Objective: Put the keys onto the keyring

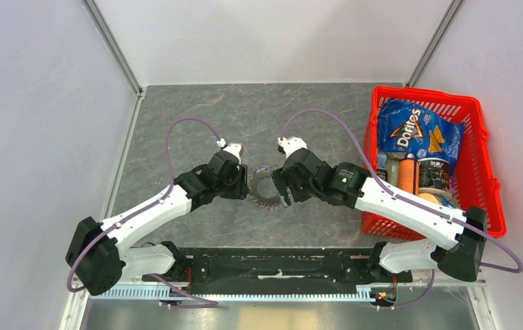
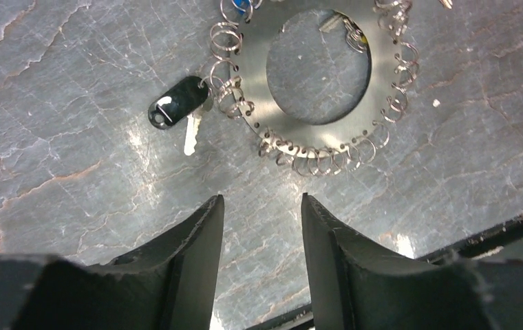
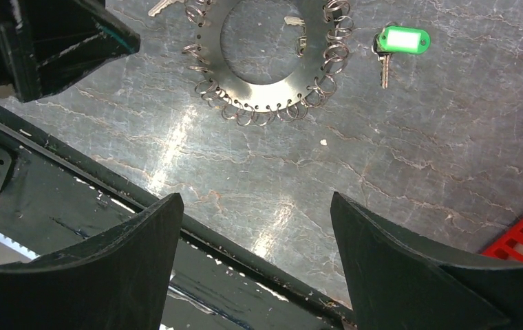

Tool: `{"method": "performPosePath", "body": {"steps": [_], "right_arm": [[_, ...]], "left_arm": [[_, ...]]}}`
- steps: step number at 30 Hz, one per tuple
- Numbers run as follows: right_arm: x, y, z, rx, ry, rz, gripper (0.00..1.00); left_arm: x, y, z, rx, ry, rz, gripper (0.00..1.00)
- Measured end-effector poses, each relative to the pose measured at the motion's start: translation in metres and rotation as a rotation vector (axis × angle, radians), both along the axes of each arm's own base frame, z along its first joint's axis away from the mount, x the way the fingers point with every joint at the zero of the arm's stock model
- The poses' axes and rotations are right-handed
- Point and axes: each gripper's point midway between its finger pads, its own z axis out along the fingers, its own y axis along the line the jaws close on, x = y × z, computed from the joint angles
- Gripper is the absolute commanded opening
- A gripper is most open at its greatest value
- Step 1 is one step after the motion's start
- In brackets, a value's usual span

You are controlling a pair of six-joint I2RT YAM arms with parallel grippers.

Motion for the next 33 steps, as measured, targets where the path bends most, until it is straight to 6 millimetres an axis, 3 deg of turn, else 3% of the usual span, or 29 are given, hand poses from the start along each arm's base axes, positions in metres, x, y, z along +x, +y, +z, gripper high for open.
{"method": "performPosePath", "body": {"steps": [11, 17, 21, 26, 33], "right_arm": [[-0.007, 0.005, -0.015, 0.005, 0.028, 0.029, 0.86], [-0.01, 0.005, -0.02, 0.004, 0.041, 0.039, 0.86], [-0.011, 0.004, -0.022, 0.004, 0.043, 0.04, 0.86], [-0.012, 0.004, -0.026, 0.002, 0.048, 0.043, 0.86], [-0.015, 0.002, -0.031, -0.006, 0.06, 0.047, 0.87]], "left_arm": [[0.02, -0.007, -0.026, 0.047, 0.005, 0.031, 0.27], [0.027, -0.011, -0.034, 0.053, 0.0, 0.036, 0.25], [0.03, -0.014, -0.039, 0.059, 0.006, 0.037, 0.26], [0.033, -0.015, -0.046, 0.073, 0.008, 0.039, 0.43], [0.037, -0.016, -0.047, 0.075, -0.006, 0.045, 0.43]]}}
